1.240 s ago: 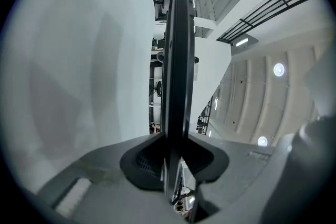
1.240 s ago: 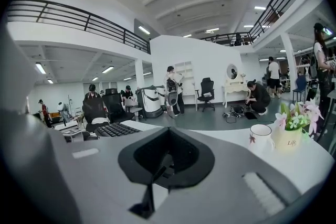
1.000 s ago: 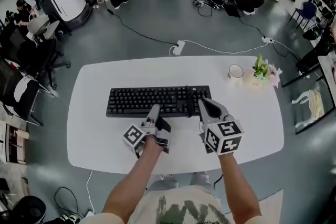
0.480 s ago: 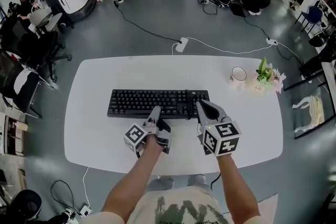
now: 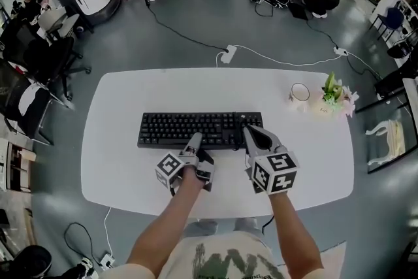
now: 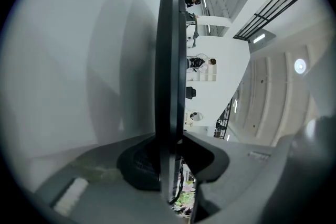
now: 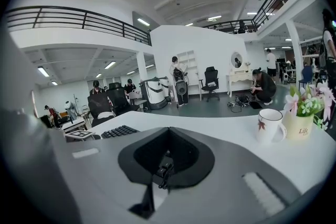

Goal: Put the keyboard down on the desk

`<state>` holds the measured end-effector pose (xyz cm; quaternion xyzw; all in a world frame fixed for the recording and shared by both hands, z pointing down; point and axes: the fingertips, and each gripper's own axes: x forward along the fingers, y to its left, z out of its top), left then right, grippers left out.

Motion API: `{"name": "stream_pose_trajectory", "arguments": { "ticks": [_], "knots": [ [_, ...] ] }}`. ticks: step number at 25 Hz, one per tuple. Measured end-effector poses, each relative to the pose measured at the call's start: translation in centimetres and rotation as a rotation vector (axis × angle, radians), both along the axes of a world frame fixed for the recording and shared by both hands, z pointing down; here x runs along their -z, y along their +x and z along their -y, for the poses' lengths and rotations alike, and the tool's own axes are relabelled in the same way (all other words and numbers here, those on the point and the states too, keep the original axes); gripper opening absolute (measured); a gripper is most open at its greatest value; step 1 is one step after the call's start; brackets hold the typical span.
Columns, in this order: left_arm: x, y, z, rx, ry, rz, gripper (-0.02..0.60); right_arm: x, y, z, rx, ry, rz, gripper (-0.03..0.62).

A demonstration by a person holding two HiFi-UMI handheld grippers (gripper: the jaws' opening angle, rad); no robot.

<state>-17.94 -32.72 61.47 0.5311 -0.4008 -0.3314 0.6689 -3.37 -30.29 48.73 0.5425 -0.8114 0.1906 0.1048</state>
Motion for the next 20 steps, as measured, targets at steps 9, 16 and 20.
{"name": "stream_pose_trajectory", "arguments": {
  "ticks": [9, 16, 20],
  "knots": [
    [-0.78, -0.13, -0.19, -0.013, -0.040, -0.010, 0.155, -0.45, -0.10, 0.08, -0.011, -0.013, 0.009, 0.000],
    [-0.87, -0.07, 0.06, -0.036, -0.071, 0.031, 0.230, -0.62, -0.10, 0.09, -0.016, -0.019, 0.015, 0.000],
    [-0.73, 0.17, 0.18, -0.050, -0.091, 0.053, 0.275, -0.78, -0.03, 0.07, -0.017, -0.025, 0.015, 0.000]
  ]
}}
